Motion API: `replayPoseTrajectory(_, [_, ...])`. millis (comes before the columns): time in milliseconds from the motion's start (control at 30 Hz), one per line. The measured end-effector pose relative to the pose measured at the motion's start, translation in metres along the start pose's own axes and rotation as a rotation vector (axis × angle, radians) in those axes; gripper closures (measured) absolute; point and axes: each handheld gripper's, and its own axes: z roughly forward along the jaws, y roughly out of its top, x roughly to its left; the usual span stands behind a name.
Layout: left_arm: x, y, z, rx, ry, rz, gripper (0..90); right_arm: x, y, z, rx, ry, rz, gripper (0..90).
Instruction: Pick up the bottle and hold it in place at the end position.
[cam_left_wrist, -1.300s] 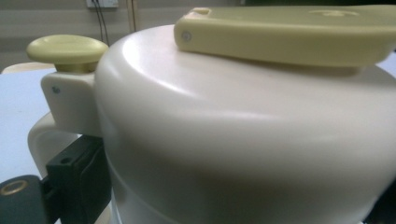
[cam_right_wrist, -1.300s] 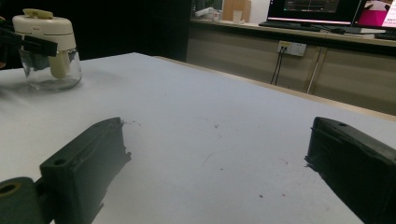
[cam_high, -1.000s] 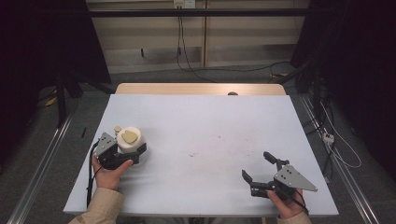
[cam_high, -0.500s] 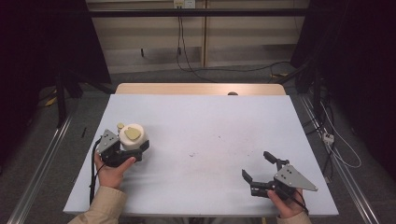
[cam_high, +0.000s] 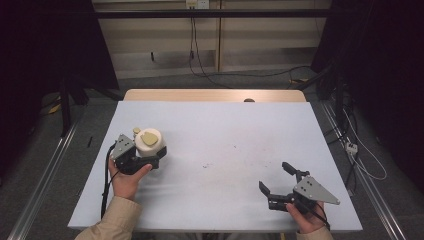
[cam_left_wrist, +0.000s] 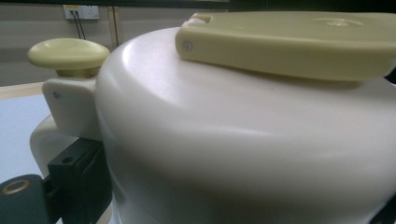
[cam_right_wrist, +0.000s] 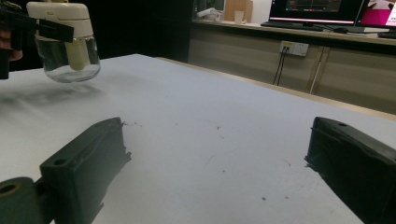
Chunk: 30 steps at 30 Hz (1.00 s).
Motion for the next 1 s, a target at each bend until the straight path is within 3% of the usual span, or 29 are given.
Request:
replayPoseTrajectory(733, [-0.018, 0.008, 0.027, 0.028, -0.052, 0.000, 6.3, -0.001, 0.000, 0.001, -0.003, -0.006, 0.010, 3.8])
replayPoseTrajectory(1000, [-0.026, 0.010, 0.035, 0.037, -0.080, 0.020, 6.3, -0.002, 0.000, 0.002, -0.002, -0.007, 0.012, 3.8])
